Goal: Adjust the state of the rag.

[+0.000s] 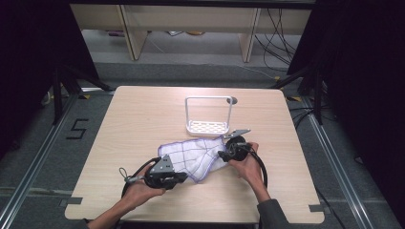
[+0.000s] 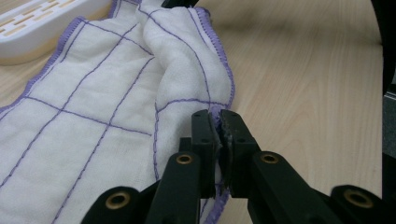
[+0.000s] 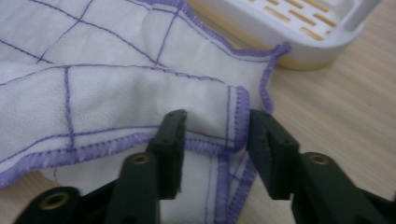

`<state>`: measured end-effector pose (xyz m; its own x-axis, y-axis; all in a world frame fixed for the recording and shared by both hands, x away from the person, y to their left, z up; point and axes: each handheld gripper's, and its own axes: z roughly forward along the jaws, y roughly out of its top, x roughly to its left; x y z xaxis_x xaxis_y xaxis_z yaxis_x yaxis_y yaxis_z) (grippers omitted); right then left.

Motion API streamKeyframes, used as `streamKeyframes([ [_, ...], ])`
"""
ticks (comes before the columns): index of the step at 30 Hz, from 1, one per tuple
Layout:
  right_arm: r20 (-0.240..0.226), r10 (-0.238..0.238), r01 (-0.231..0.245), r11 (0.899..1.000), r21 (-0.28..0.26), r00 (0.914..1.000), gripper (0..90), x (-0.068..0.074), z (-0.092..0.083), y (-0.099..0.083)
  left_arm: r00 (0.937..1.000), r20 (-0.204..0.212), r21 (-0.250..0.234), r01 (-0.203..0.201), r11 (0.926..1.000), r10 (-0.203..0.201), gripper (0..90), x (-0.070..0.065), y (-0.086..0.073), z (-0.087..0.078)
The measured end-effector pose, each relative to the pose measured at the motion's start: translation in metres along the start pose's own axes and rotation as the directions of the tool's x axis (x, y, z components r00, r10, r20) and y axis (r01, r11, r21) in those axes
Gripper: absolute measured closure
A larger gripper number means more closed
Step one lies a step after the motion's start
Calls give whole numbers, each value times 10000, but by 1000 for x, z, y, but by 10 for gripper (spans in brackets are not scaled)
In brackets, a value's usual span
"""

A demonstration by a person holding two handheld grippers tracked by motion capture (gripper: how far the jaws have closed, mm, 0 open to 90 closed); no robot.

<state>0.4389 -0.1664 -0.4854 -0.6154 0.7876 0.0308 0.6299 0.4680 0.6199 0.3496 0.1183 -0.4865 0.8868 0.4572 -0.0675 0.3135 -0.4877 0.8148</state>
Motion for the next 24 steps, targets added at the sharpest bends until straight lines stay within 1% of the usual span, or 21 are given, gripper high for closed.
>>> streamKeyframes([
  [1, -41, -104, 104, 9999, 28, 9999, 661, 0, 5, 1, 10000, 29, 57, -39, 10000, 39, 840, 0, 0, -1],
  [2, 52, -247, 248, 9997, -38, 9997, 726, 1, 7, 1, 10000, 54, -28, -64, 10000, 64, 841, 0, 0, -2],
  [3, 48, -481, 480, 9988, 85, 9988, 786, 1, 6, 1, 10000, 51, -102, -39, 9999, 39, 841, -1, 0, -3],
  [4, 34, -477, 477, 9989, 11, 9989, 816, 2, 5, 1, 9998, 80, -105, -194, 9998, 195, 840, 0, -1, -5],
  [5, 83, -717, 717, 9974, -62, 9974, 851, 3, 1, 1, 9998, 179, -203, -106, 9997, 109, 840, 0, 0, -7],
  [6, 60, -691, 692, 9975, -107, 9976, 861, 4, -3, 1, 9998, 152, -312, -132, 9994, 137, 840, 0, -1, -9],
  [7, 169, -1108, 1108, 9938, -35, 9937, 866, 5, -10, 3, 9997, 244, -330, 15, 9995, -6, 840, -1, -1, -12],
  [8, 299, -1280, 1282, 9917, -51, 9913, 870, 6, -15, 3, 9994, 319, -457, 140, 9989, -126, 840, -1, -1, -16],
  [9, 376, -1523, 1531, 9880, -218, 9876, 872, 6, -24, 4, 9993, 315, -598, 234, 9979, -215, 840, -2, -1, -18],
  [10, 236, -1290, 1295, 9915, -164, 9914, 872, 8, -30, 3, 9993, 296, -585, 244, 9980, -227, 841, -2, 0, -23],
  [11, 187, -1414, 1417, 9897, -179, 9898, 872, 10, -37, 2, 9995, 274, -654, 154, 9977, -136, 841, -2, 0, -26],
  [12, 244, -1404, 1413, 9893, -364, 9898, 872, 12, -42, 0, 9995, 270, -805, 203, 9965, -182, 841, -3, -1, -31],
  [13, 128, -1561, 1564, 9871, -345, 9877, 872, 13, -54, -2, 9995, 242, -937, 235, 9953, -213, 841, -3, -1, -35],
  [14, 99, -1691, 1694, 9838, -595, 9855, 872, 13, -61, -4, 9995, 198, -1034, 277, 9943, -258, 841, -4, -2, -39],
  [16, 21, -1532, 1530, 9861, -649, 9882, 872, 18, -78, -11, 9988, 303, -1142, 413, 9926, -381, 841, -5, -5, -46],
  [18, -77, -1686, 1673, 9818, -897, 9857, 872, 23, -94, -22, 9988, 363, -1236, 385, 9916, -342, 841, -8, -9, -51],
  [19, -131, -1743, 1723, 9807, -926, 9846, 872, 27, -102, -30, 9983, 496, -1287, 379, 9910, -317, 841, -9, -11, -52],
  [20, -235, -1624, 1598, 9833, -866, 9864, 872, 30, -106, -36, 9983, 521, -1245, 339, 9916, -275, 841, -10, -14, -55],
  [22, -326, -1612, 1578, 9834, -900, 9864, 871, 36, -114, -52, 9980, 556, -1150, 368, 9927, -306, 840, -12, -21, -60],
  [23, -393, -1497, 1459, 9856, -855, 9880, 871, 40, -118, -62, 9973, 655, -1132, 398, 9928, -325, 839, -12, -26, -62],
  [24, -428, -1429, 1390, 9868, -836, 9888, 871, 44, -120, -73, 9974, 612, -1076, 454, 9932, -389, 839, -13, -30, -63],
])
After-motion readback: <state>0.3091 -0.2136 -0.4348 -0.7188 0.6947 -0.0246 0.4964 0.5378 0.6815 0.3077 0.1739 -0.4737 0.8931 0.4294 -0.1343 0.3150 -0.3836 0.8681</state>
